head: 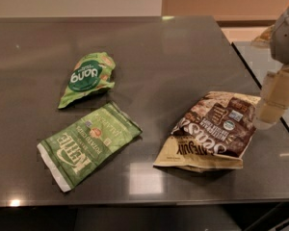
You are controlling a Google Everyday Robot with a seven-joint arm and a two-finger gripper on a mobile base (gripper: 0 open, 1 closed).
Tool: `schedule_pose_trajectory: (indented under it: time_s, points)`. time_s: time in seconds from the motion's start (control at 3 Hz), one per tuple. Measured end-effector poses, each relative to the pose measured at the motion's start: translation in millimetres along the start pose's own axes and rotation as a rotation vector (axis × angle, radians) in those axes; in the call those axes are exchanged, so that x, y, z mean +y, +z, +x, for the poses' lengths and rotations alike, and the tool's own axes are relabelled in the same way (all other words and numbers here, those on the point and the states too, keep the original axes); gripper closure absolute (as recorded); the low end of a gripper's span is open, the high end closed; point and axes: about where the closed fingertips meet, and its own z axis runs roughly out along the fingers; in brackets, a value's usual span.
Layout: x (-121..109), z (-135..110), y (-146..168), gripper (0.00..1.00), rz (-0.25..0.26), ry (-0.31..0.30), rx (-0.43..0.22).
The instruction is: Pick brown chip bag
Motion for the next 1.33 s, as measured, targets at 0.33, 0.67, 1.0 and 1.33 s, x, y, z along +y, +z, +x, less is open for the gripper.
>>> schedule_pose_trajectory:
  time_s: [0.33,0.67,1.0,1.33]
  points:
    - [-6,-3,17,0.0,-0.043,-0.041,-0.016]
    - [-11,-7,46,0.0,-0.096,-0.075,-0.017]
    - [-16,-1,71,0.0,-0.13,-0.075,-0.003]
    - [-18,9,91,0.0,-0.16,-0.058,0.016]
